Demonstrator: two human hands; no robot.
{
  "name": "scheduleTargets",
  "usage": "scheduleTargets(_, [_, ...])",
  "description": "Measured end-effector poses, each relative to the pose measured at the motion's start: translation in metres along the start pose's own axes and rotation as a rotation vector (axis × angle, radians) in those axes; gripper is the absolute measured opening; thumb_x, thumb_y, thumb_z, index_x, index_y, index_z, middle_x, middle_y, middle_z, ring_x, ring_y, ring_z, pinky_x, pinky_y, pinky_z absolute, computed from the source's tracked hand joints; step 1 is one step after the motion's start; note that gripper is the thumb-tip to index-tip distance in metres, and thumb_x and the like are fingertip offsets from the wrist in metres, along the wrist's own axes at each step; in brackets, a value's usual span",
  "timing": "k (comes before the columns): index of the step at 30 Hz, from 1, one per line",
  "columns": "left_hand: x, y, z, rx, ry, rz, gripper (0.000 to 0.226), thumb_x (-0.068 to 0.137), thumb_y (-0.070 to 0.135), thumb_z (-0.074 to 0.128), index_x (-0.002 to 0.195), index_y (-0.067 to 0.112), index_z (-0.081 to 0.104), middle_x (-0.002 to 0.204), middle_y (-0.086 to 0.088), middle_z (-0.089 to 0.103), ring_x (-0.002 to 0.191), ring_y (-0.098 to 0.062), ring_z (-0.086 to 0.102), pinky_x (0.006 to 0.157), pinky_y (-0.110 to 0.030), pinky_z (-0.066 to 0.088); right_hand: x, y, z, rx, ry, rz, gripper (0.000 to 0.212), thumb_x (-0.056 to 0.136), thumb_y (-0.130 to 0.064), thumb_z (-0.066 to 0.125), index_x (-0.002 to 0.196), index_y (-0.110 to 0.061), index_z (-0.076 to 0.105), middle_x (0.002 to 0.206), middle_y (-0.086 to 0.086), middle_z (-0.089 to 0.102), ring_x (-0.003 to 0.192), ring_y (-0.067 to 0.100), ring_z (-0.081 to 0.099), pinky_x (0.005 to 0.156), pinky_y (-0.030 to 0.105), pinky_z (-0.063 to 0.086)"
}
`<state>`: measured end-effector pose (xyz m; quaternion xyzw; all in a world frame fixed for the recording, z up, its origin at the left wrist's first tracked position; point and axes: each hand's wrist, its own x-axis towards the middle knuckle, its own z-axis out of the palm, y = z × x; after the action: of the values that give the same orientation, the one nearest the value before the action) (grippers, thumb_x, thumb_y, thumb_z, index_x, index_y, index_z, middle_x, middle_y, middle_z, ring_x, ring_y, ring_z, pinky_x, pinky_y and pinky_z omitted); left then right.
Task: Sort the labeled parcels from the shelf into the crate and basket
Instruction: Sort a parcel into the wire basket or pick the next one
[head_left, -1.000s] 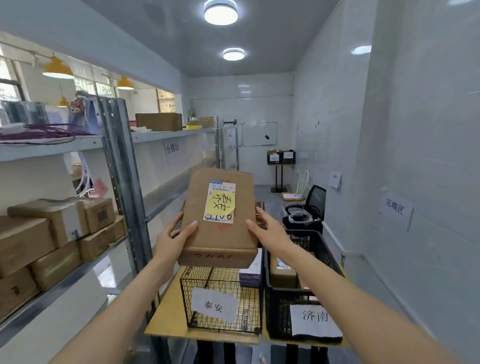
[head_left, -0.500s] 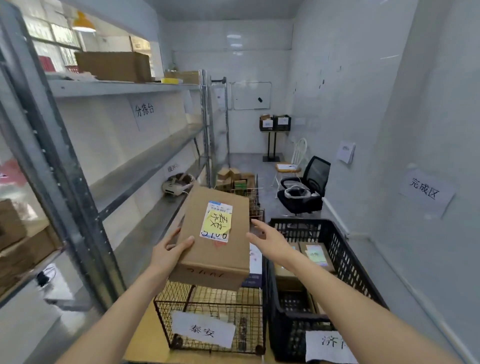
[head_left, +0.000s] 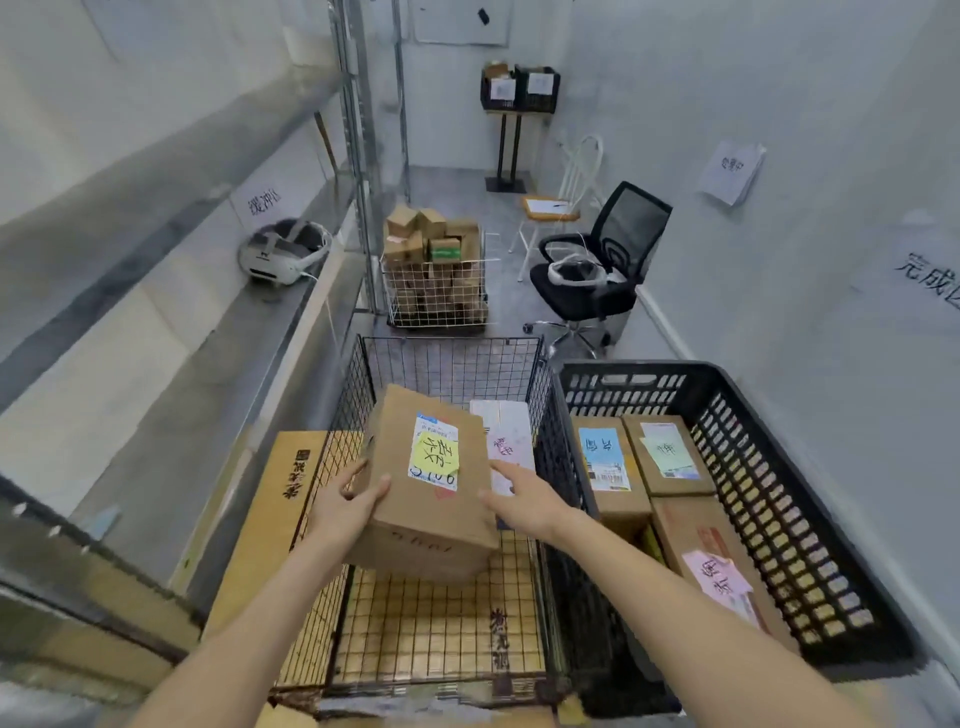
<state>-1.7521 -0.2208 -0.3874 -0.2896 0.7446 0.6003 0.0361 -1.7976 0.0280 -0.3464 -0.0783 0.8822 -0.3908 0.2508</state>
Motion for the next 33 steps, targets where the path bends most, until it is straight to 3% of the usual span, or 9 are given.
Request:
scheduleTargets(6, [0.062,-0.033,0.023,0.014,0.002,-0.085,0.061,0.091,0.043,0.070,0.147,0.041,0.046,0.122,-0.005,0.061,0.101,-0.021,0.056,0.085,-0.044,0.048,0.056,0.028,0.019,-0.013,-0.082,0.089,0.060,0.099,-0.033,0.061,0.154,-0.023,0.039,0.152,0.000,0.048,0.135,0.022,0.049,0.112,0.035,0.040])
scheduleTargets(10, [0.093,-0.043,0.035,-0.076,0.026,-0.135,0.056,0.096,0.039,0.064,0.148,0.038,0.045,0.104,0.006,0.058,0.092,-0.015,0.053,0.082,-0.041,0.045,0.094,0.055,0.041,-0.100,-0.163,0.127,0.093,0.079,-0.053,0.076,0.155,-0.024,0.032,0.152,-0.001,0.043,0.135,0.024,0.048,0.113,0.044,0.042])
scheduleTargets(13, [0.123,-0.052,0.036,-0.096,0.024,-0.164,0.055,0.096,0.043,0.062,0.148,0.041,0.044,0.132,-0.002,0.056,0.109,-0.022,0.054,0.094,-0.048,0.046,0.120,0.069,0.058,-0.255,-0.175,0.080,0.111,0.078,-0.058,0.076,0.161,-0.031,0.008,0.162,-0.004,0.021,0.146,0.024,0.031,0.118,0.048,0.034])
scheduleTargets(16, [0.146,-0.064,0.044,-0.044,0.020,-0.177,0.054,0.102,0.043,0.051,0.153,0.037,0.037,0.147,-0.002,0.045,0.130,-0.028,0.046,0.108,-0.057,0.041,0.142,0.083,0.076,-0.313,-0.077,0.018,0.109,0.079,-0.065,0.070,0.160,-0.037,0.002,0.167,-0.008,0.011,0.148,0.023,0.028,0.118,0.047,0.034])
scheduleTargets(20, [0.157,-0.074,0.055,0.074,-0.019,-0.017,0.054,0.106,0.034,0.045,0.157,0.037,0.027,0.146,0.001,0.050,0.119,-0.018,0.051,0.094,-0.040,0.048,0.163,0.092,0.093,-0.479,0.015,-0.066,0.105,0.080,-0.069,0.067,0.159,-0.032,0.009,0.165,0.000,0.010,0.145,0.027,0.027,0.119,0.042,0.030])
scheduleTargets(22, [0.159,-0.084,0.056,0.245,0.006,0.101,0.063,0.103,0.031,0.054,0.158,0.036,0.024,0.151,0.003,0.047,0.129,-0.020,0.050,0.101,-0.041,0.047,0.169,0.097,0.098,-0.543,0.023,-0.071,0.109,0.076,-0.073,0.068,0.158,-0.034,0.007,0.167,0.004,0.001,0.150,0.029,0.015,0.123,0.044,0.021])
scheduleTargets(26, [0.153,-0.113,0.056,0.622,-0.058,0.329,0.104,0.085,0.056,0.072,0.162,0.030,0.007,0.167,0.014,0.001,0.153,-0.006,0.003,0.124,-0.036,0.011,0.173,0.106,0.115,-0.618,0.057,-0.075,0.108,0.080,-0.075,0.062,0.160,-0.038,-0.002,0.168,0.010,-0.016,0.155,0.025,-0.012,0.126,0.042,0.001])
scheduleTargets(29, [0.153,-0.126,0.053,0.803,-0.148,0.366,0.120,0.077,0.063,0.075,0.161,0.032,-0.005,0.163,0.016,-0.013,0.151,-0.003,-0.007,0.125,-0.036,0.006,0.178,0.106,0.118,-0.579,0.128,-0.068,0.100,0.085,-0.074,0.057,0.161,-0.037,0.002,0.169,0.008,-0.010,0.156,0.025,-0.008,0.125,0.040,-0.001])
scheduleTargets(33, [0.169,-0.125,0.058,0.866,-0.089,0.399,0.109,0.083,0.046,0.077,0.163,0.025,0.006,0.170,0.006,0.000,0.156,-0.013,0.001,0.126,-0.044,0.021,0.183,0.108,0.114,-0.586,0.185,-0.085,0.089,0.090,-0.068,0.056,0.160,-0.037,0.011,0.169,0.007,0.006,0.154,0.025,0.009,0.124,0.040,0.009])
